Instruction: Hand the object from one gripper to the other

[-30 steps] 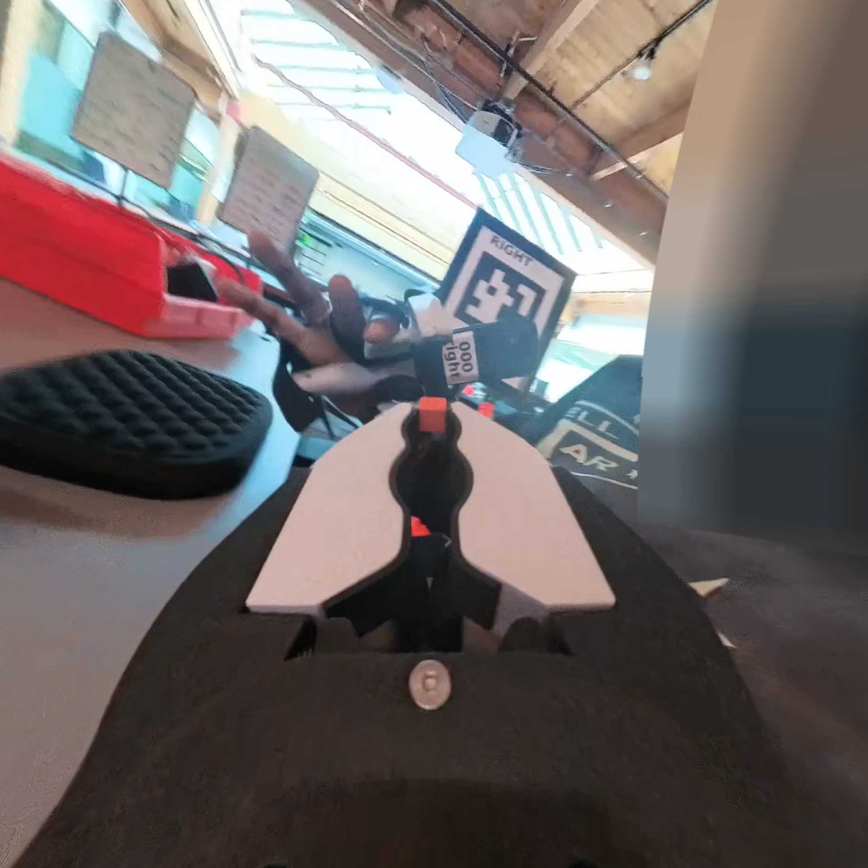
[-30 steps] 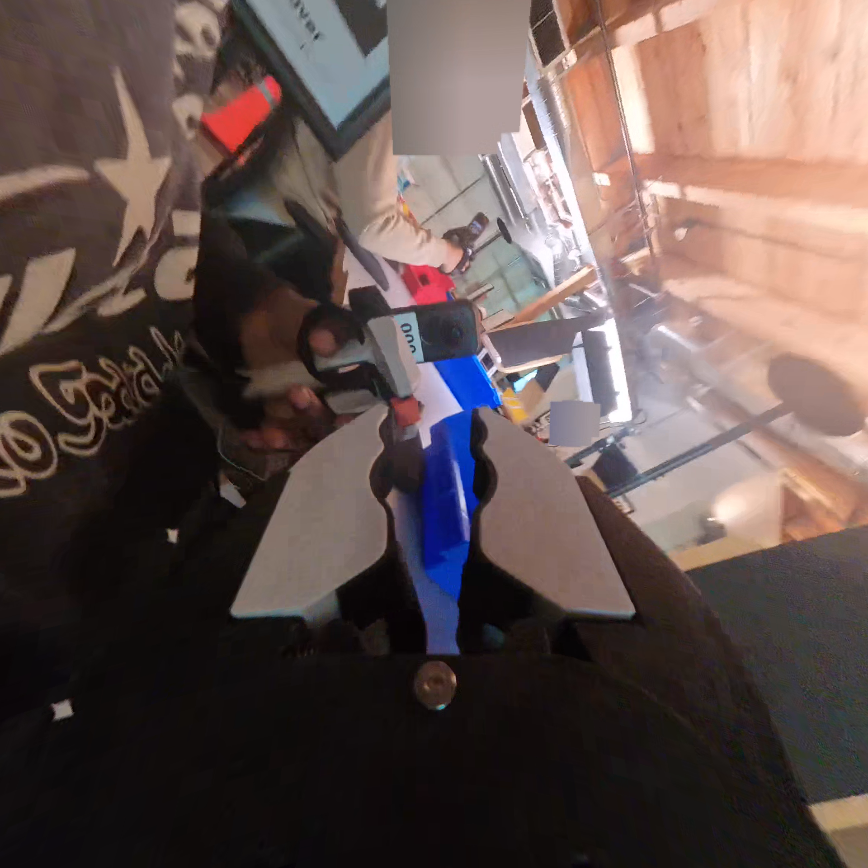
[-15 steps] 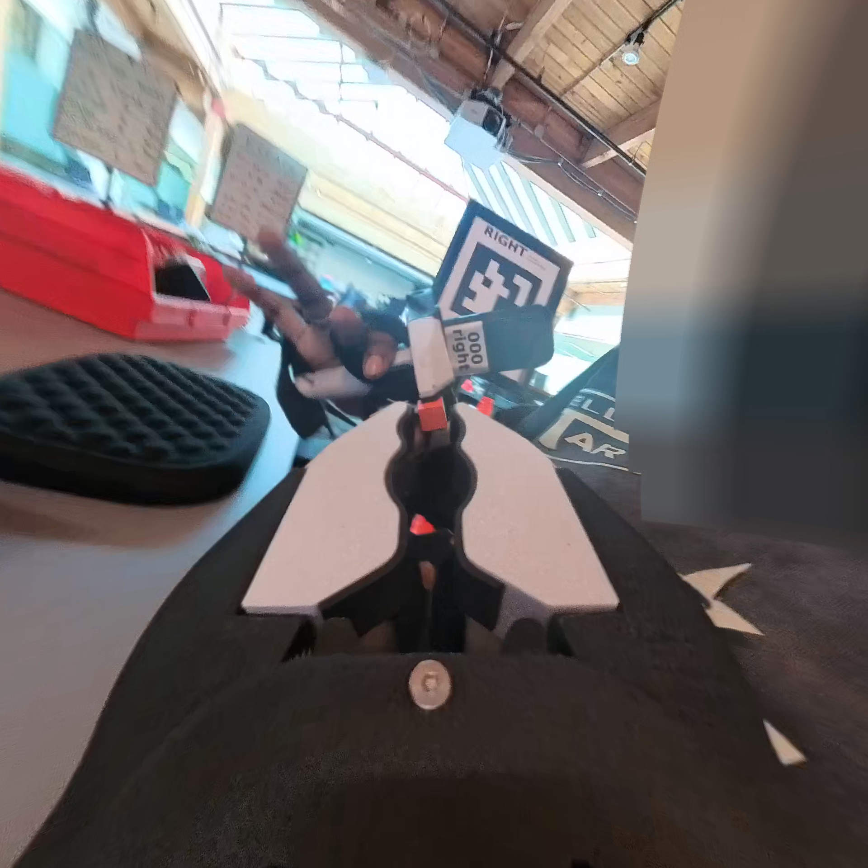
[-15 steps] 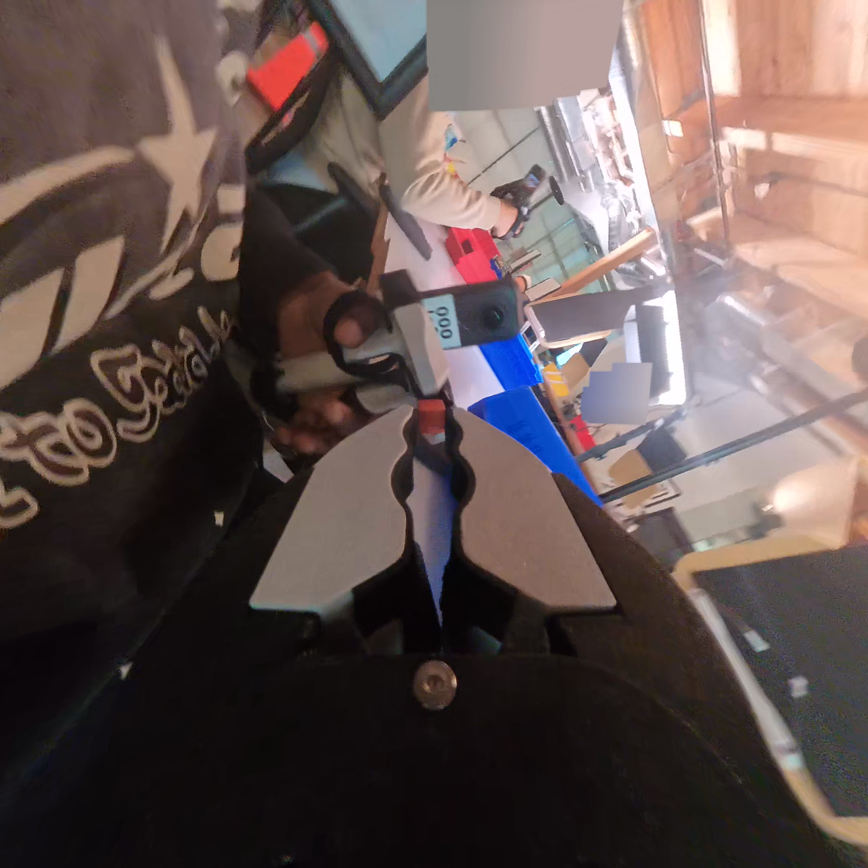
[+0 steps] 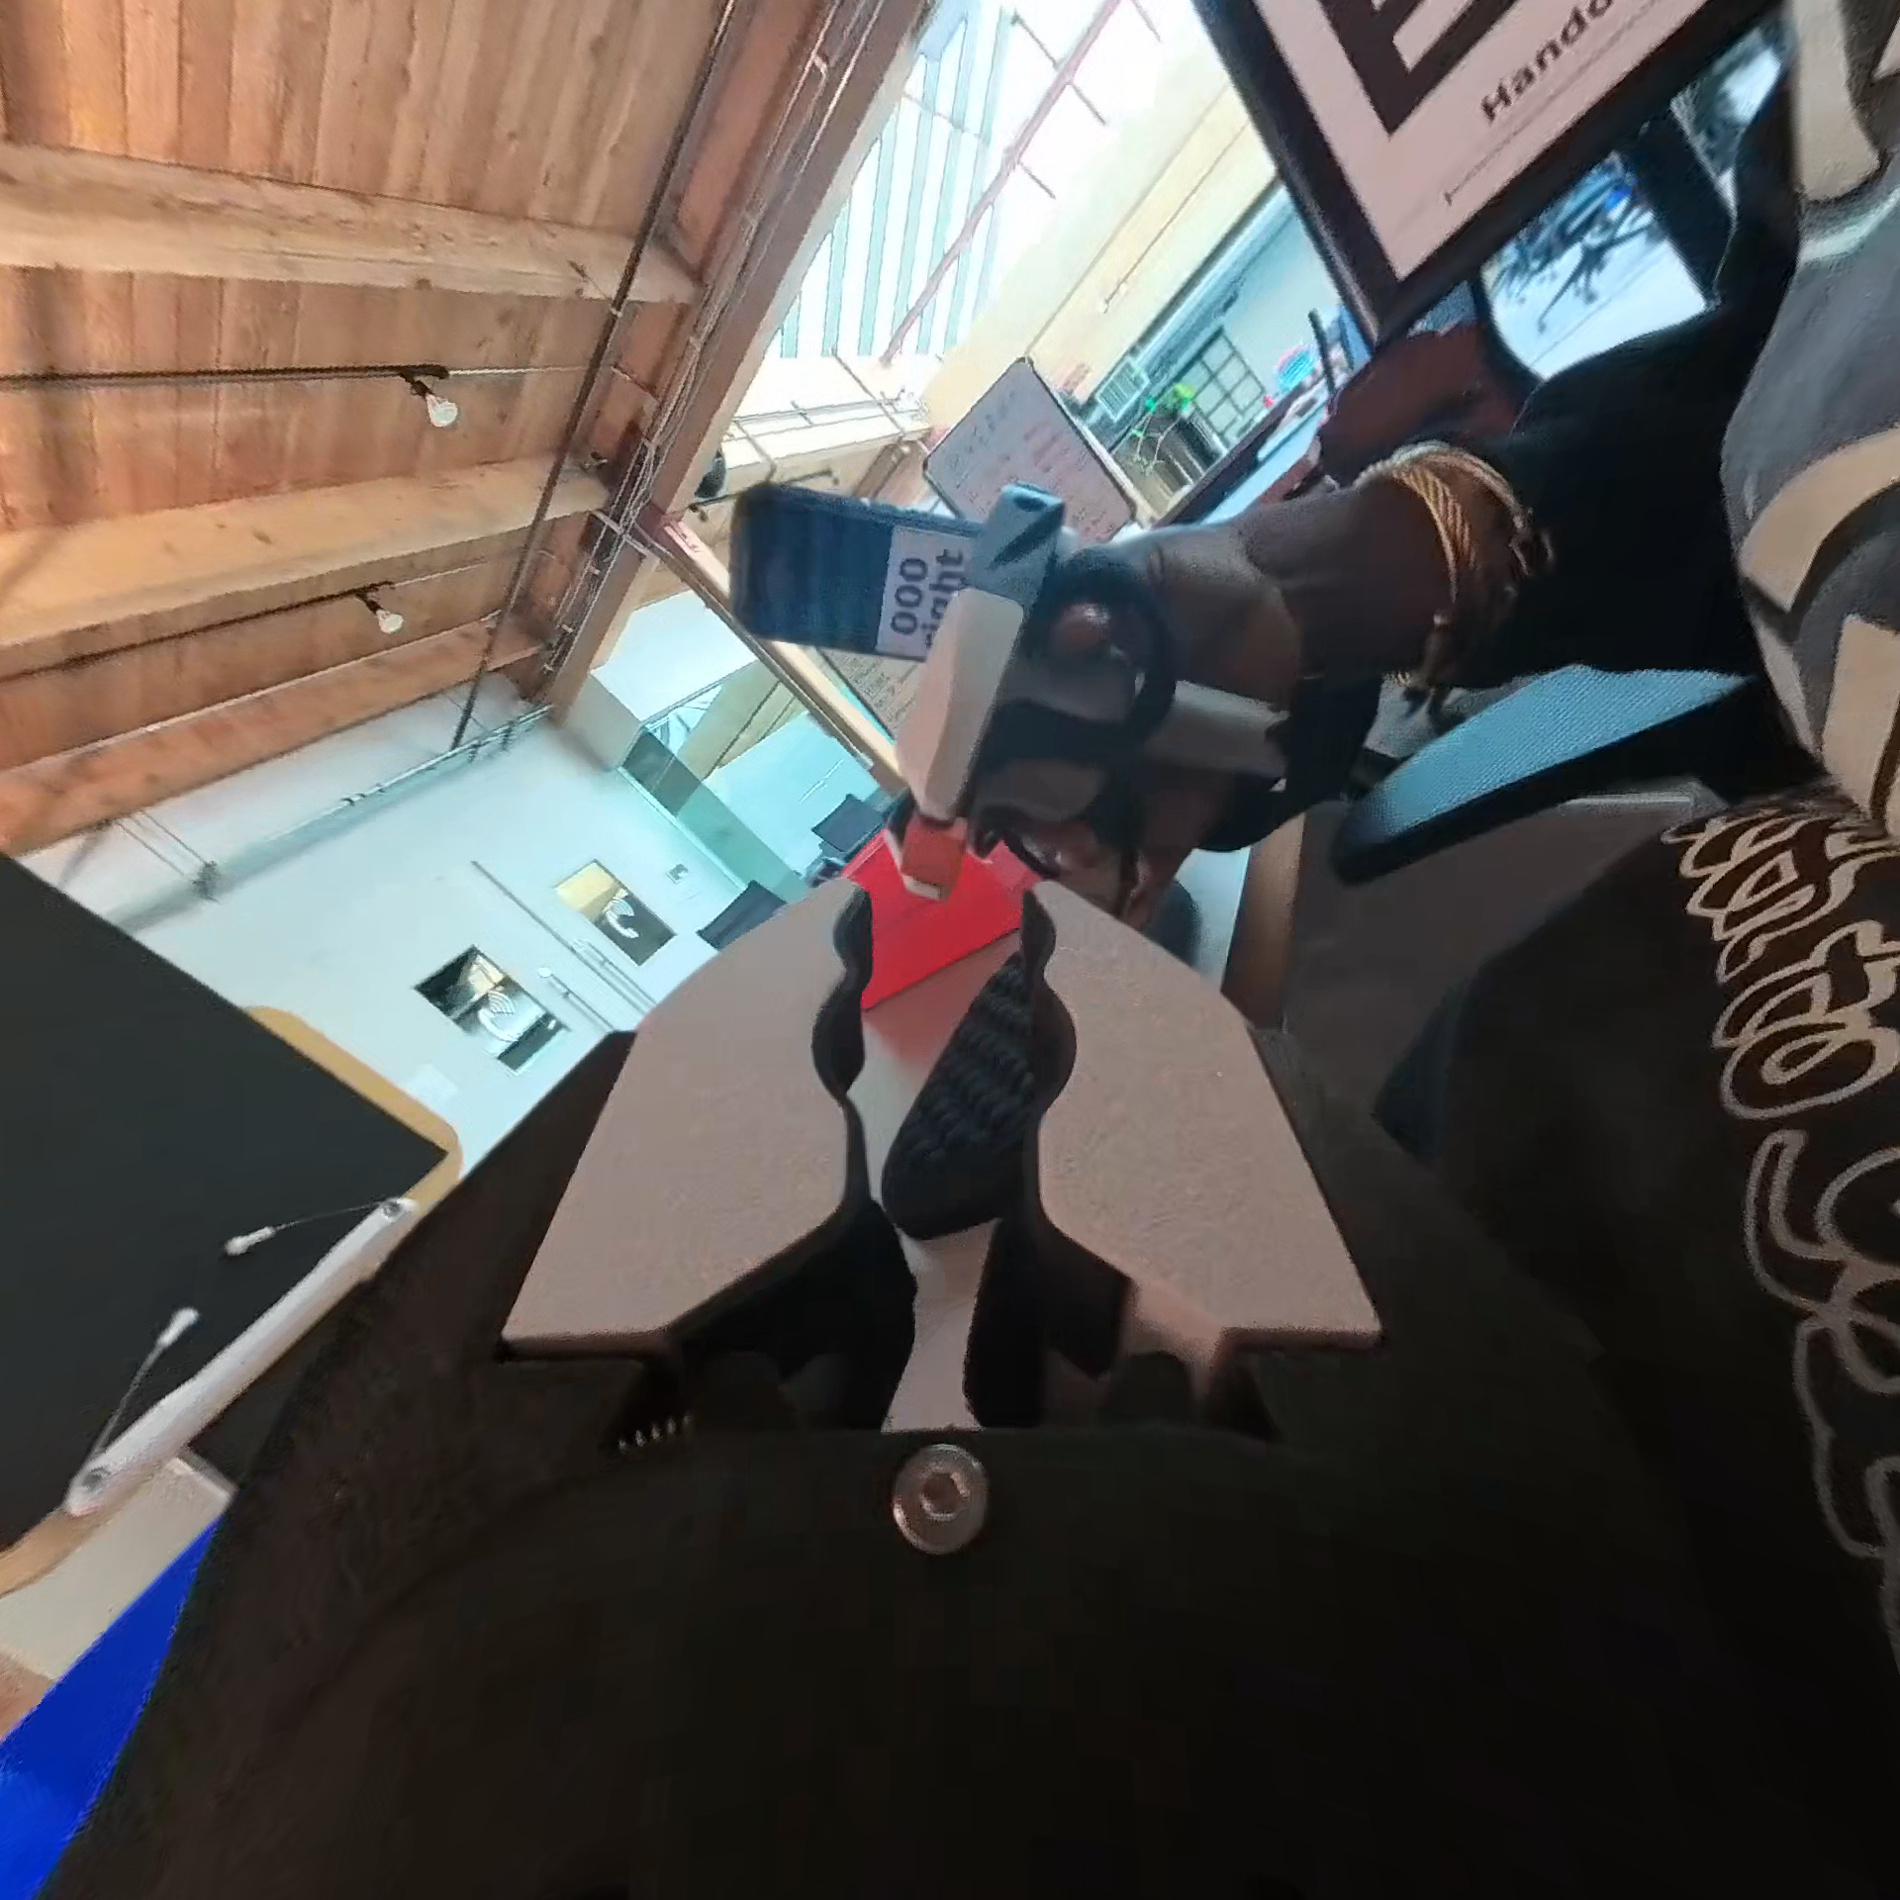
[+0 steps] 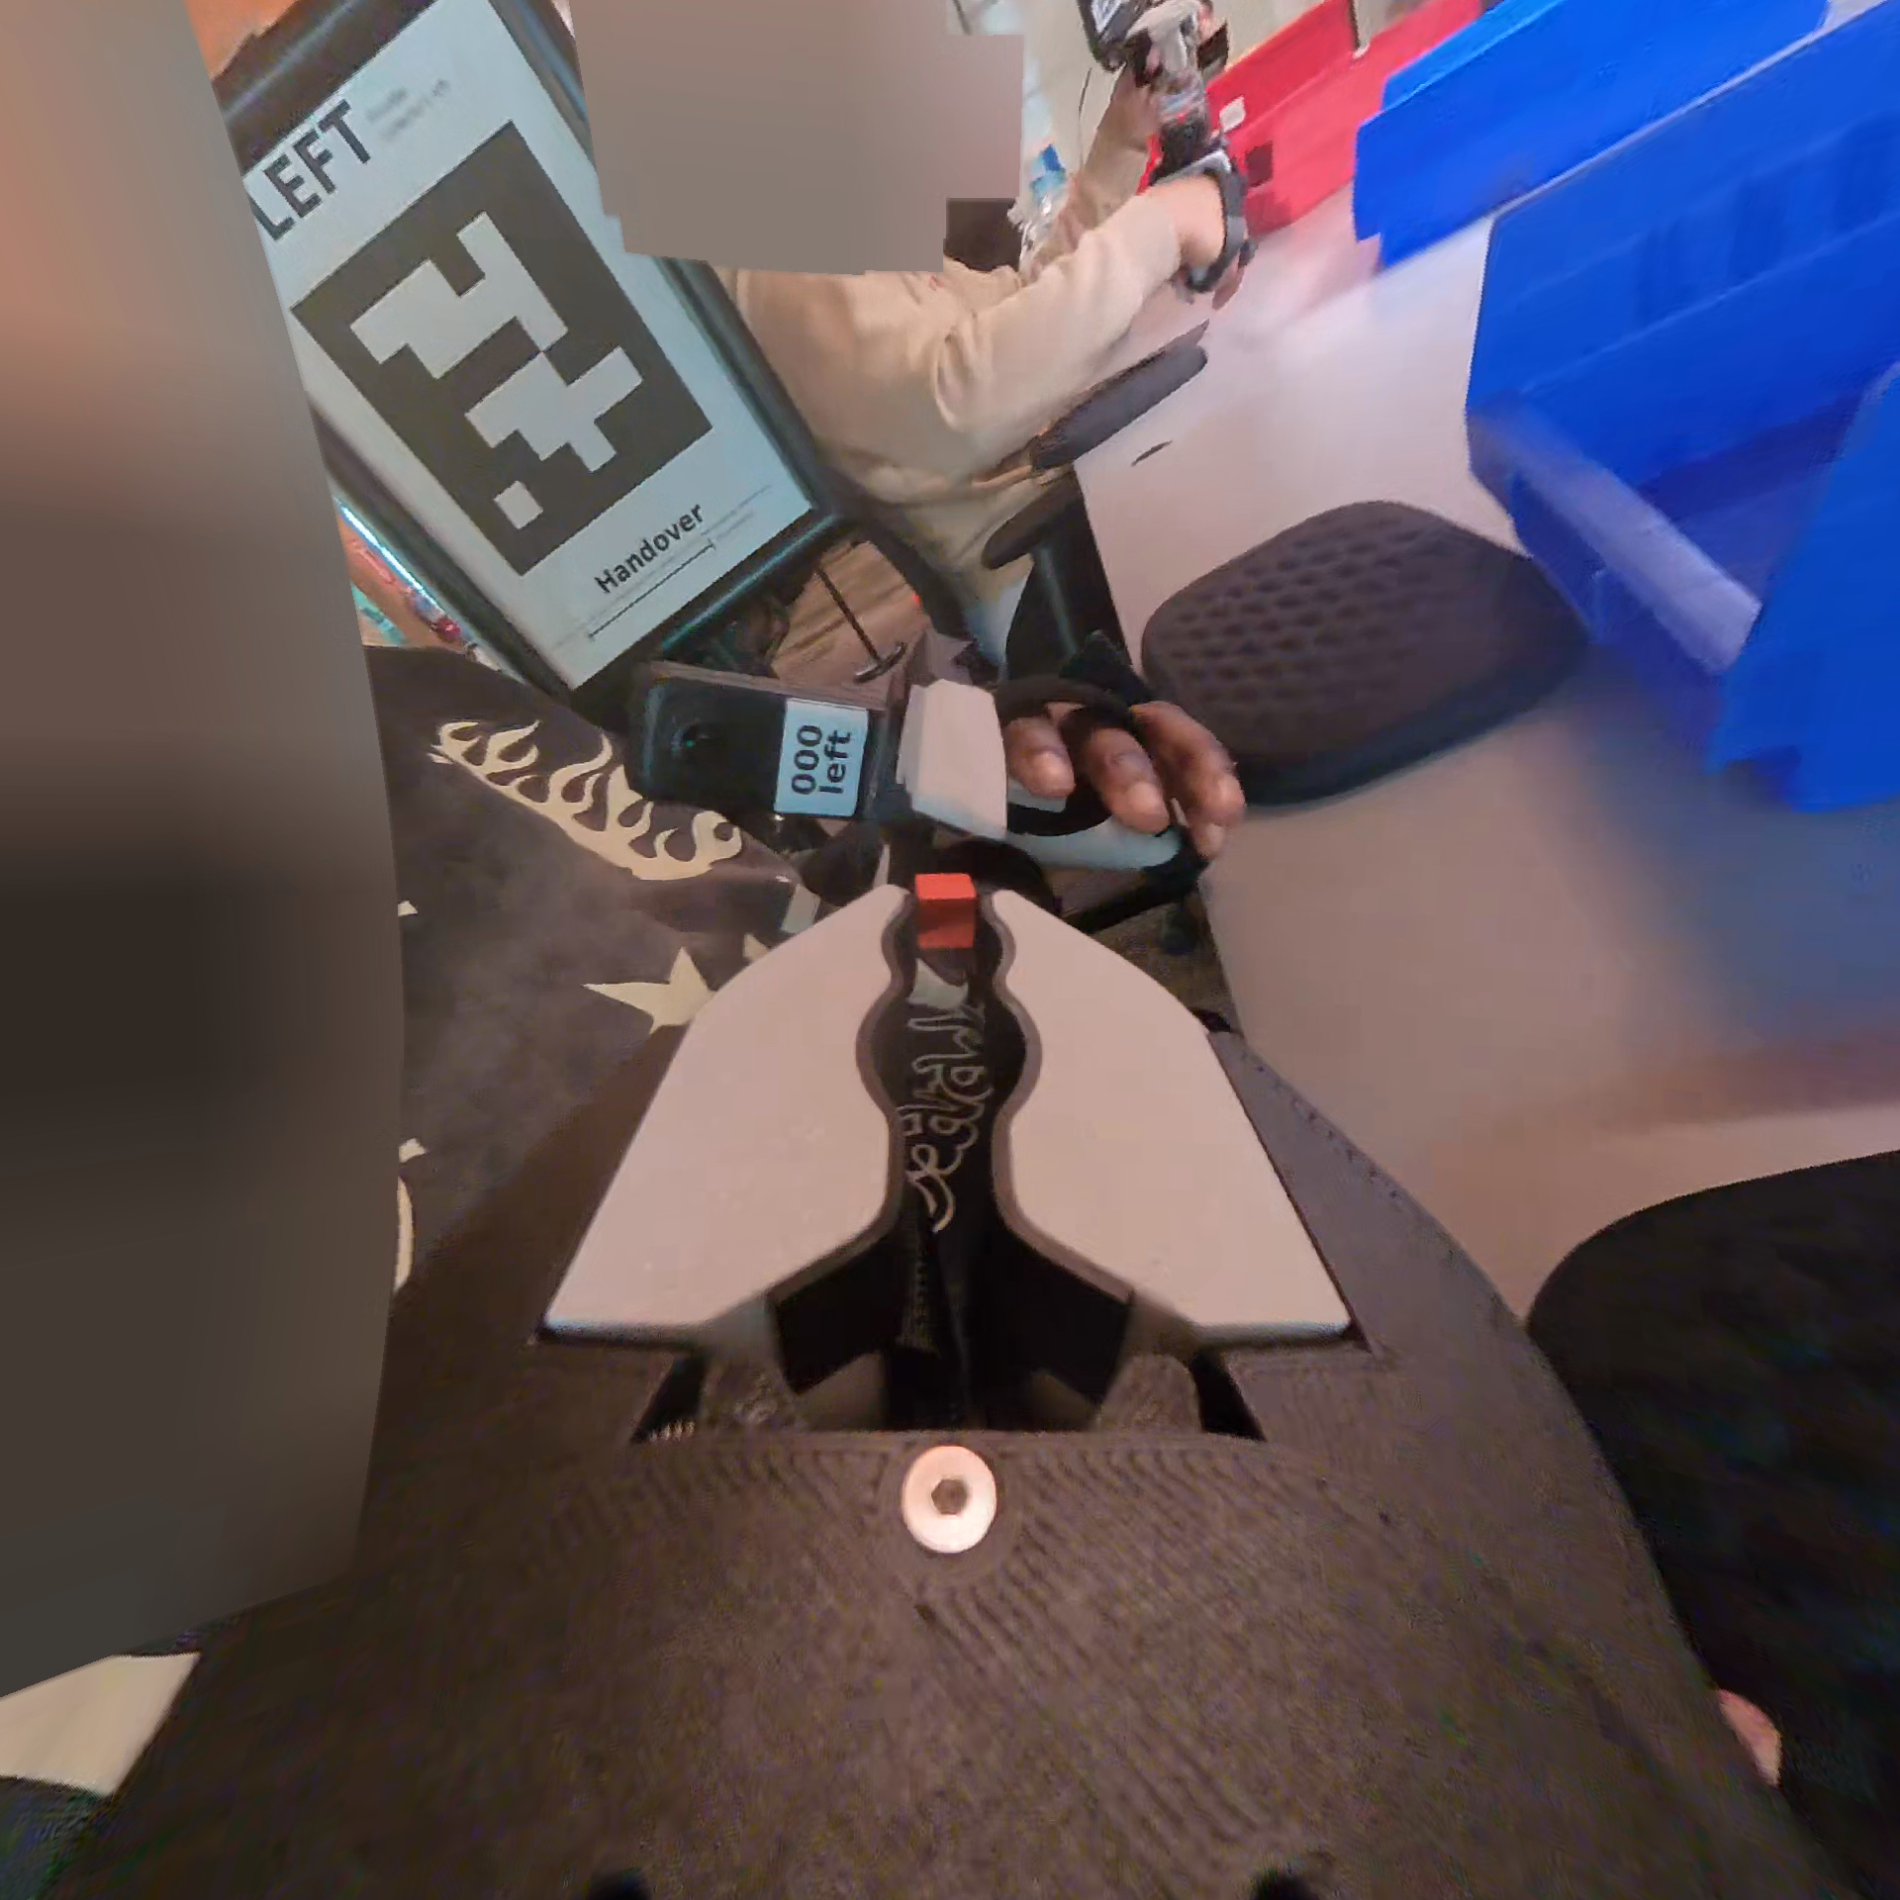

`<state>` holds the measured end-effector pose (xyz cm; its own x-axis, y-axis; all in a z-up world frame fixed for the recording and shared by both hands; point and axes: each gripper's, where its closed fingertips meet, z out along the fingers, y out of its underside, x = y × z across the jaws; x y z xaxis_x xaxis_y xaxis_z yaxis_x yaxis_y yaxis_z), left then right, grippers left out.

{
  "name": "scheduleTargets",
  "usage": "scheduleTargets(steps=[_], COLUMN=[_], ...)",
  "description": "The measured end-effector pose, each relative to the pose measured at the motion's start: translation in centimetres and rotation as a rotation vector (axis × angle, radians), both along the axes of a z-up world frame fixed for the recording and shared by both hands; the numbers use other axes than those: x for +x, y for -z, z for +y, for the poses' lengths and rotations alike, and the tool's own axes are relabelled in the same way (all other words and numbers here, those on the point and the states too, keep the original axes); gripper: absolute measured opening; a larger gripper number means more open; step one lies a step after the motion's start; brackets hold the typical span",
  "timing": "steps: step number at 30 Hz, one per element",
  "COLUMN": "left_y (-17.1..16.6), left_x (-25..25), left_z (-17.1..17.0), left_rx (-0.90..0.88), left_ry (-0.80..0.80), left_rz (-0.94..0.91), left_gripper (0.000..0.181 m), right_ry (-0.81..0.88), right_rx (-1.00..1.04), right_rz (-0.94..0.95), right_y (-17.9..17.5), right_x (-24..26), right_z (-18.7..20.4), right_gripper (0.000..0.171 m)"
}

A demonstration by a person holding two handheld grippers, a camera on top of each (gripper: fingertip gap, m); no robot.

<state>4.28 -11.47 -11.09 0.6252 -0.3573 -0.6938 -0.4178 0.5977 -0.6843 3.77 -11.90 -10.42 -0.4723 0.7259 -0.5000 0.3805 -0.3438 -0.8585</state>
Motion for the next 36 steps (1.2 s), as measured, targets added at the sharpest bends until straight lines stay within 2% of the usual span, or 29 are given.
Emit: scheduleTargets(steps=[11, 14, 16, 18, 20, 22, 23, 25, 26, 29, 36], left_y=[0.3, -0.2, -0.9, -1.9, -2.2, -1.8, -1.3, -0.1, 0.0, -0.6, 0.3], left_x=[0.5, 0.5, 0.2, -0.5, -0.9, -0.8, -0.6, 0.1, 0.3, 0.3, 0.7], left_z=[-0.1, -0.4, -0.8, -1.0, -1.0, -1.0, -1.0, -1.3, -1.4, -1.9, -1.8], left_rx=[0.073, 0.037, -0.027, -0.128, -0.308, -0.551, -0.684, -0.917, -0.977, -1.037, -1.099], left_ry=[-0.039, 0.006, 0.079, 0.168, 0.291, 0.439, 0.513, 0.644, 0.702, 0.825, 0.811], left_rz=[0.075, 0.004, -0.11, -0.268, -0.438, -0.584, -0.64, -0.718, -0.759, -0.84, -0.82], left_gripper=[0.01, 0.009, 0.01, 0.009, 0.009, 0.01, 0.01, 0.01, 0.009, 0.009, 0.009], right_ry=[-0.023, -0.034, -0.012, 0.045, 0.121, 0.222, 0.251, 0.186, 0.137, 0.07, 0.04], right_rx=[-0.014, -0.016, 0.002, 0.122, 0.376, 0.73, 0.886, 1.077, 1.145, 1.303, 1.417], right_rz=[-0.087, -0.044, 0.049, 0.205, 0.49, 0.774, 0.837, 0.808, 0.785, 0.745, 0.726], right_y=[1.2, 0.7, -0.6, -1.9, -3.8, -5.0, -4.9, -3.3, -2.3, -0.3, 1.0], right_x=[0.0, 0.0, -0.1, 0.0, 0.7, 1.7, 1.9, 1.7, 1.6, 1.2, 0.5], right_z=[-0.4, -0.5, -0.3, 0.3, 0.6, 0.4, 0.3, -0.5, -0.9, -1.2, -1.8], right_gripper=[0.01, 0.011, 0.025, 0.042, 0.055, 0.046, 0.041, 0.039, 0.039, 0.036, 0.02])
